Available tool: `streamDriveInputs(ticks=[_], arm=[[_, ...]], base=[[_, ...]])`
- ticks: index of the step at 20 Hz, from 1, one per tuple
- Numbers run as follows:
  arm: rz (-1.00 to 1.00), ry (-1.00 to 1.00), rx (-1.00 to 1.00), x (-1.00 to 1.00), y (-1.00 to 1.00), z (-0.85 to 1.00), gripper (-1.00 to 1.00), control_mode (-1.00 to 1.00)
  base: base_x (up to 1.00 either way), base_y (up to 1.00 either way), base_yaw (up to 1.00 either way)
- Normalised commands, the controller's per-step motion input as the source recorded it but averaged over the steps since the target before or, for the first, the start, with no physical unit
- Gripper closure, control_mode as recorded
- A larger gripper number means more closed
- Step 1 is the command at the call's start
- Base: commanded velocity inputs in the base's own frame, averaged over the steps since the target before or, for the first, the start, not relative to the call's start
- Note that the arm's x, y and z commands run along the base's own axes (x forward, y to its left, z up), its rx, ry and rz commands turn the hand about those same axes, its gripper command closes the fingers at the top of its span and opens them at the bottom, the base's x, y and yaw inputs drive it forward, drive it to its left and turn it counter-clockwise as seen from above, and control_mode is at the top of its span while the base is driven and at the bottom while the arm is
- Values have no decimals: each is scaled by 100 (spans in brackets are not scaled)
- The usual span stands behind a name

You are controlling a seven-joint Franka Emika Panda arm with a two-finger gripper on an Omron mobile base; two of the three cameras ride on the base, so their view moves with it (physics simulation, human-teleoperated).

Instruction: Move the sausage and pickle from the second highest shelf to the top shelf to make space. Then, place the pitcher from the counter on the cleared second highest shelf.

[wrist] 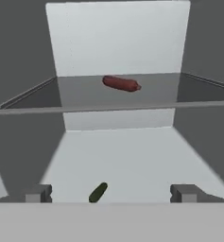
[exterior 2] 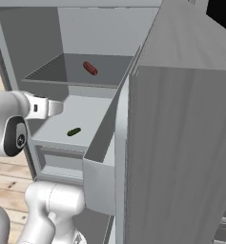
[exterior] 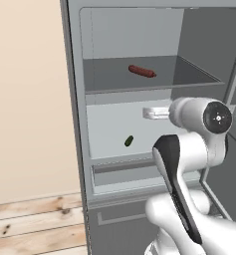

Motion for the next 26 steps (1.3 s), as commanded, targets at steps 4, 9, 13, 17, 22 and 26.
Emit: streamDriveInputs(ticks=[4, 9, 13, 17, 22, 26], arm=[[0, 32, 10, -22, 16, -20, -100, -100], [0, 27, 8, -3, 29, -44, -100, -100], [2, 17, 2, 0, 12, -61, -100, -100], [0, 9, 0, 0, 0, -51, -100, -100], [0, 4, 0, 12, 0, -45, -100, -100], [0, 0, 0, 15, 0, -27, -100, -100]], base=[[0, 0, 0], [0, 0, 0], [0, 0, 0], [0, 0, 0], [0, 0, 0], [0, 0, 0]])
